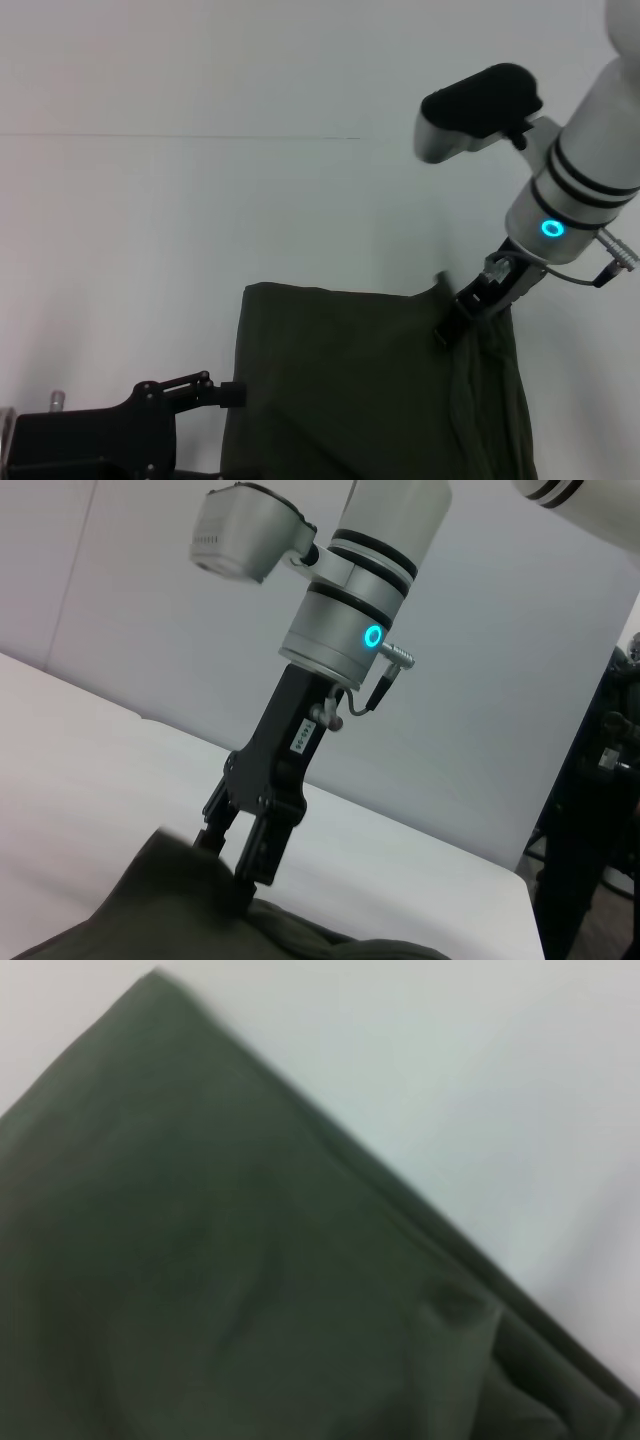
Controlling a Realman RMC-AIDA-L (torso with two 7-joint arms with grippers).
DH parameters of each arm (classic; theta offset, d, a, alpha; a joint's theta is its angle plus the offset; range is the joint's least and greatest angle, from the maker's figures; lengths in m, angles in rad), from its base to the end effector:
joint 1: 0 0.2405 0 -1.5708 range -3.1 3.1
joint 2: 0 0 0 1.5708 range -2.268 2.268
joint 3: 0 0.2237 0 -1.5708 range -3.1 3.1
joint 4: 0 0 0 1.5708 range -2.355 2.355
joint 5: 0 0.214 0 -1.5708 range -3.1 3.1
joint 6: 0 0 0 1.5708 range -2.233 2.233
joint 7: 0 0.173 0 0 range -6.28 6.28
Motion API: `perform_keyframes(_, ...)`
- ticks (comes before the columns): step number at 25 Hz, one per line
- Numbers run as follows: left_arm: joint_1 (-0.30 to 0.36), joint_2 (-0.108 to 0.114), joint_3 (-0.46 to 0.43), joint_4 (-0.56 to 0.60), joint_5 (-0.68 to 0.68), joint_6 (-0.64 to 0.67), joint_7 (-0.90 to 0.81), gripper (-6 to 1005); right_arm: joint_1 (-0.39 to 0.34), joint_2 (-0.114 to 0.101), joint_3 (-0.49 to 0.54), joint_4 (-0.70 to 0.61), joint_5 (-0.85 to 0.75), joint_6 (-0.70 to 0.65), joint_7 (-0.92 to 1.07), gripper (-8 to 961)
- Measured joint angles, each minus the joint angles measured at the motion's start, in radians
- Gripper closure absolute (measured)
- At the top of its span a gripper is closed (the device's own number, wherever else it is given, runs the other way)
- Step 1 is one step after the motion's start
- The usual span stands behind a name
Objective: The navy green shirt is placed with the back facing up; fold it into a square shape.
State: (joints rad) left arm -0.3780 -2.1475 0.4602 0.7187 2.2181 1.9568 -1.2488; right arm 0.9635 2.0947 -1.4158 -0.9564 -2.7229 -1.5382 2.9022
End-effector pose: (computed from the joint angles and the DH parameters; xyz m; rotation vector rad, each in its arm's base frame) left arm -0.2474 0.2336 -0.0059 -2.8725 -0.6463 -0.9124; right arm 0.1403 0.3740 -0.0476 -2.4011 1.1691 -0.7295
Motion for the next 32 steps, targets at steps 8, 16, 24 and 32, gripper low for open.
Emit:
perform_keyframes(8,-0.006,0.003,0.000,-0.013,0.002,0.000,0.000,35,-0.096,-0.004,0.136,-0.066,-0.051,-0.028,0.016,39)
perform_keyframes(16,-0.010,0.002,-0.003,-0.032,0.002,-0.001,-0.001,36,-0.187,-0.004,0.235,-0.160,-0.037,-0.035,-0.014,38)
perform_keyframes(24,-0.012,0.005,-0.049,-0.073,-0.025,-0.008,-0.003,40,-0.281,-0.010,0.530,-0.126,0.303,-0.045,-0.260,47)
perform_keyframes(32,-0.017,0.008,-0.210,-0.135,-0.063,-0.063,-0.003,43,-0.396,-0.054,0.725,0.115,0.525,-0.072,-0.494,62)
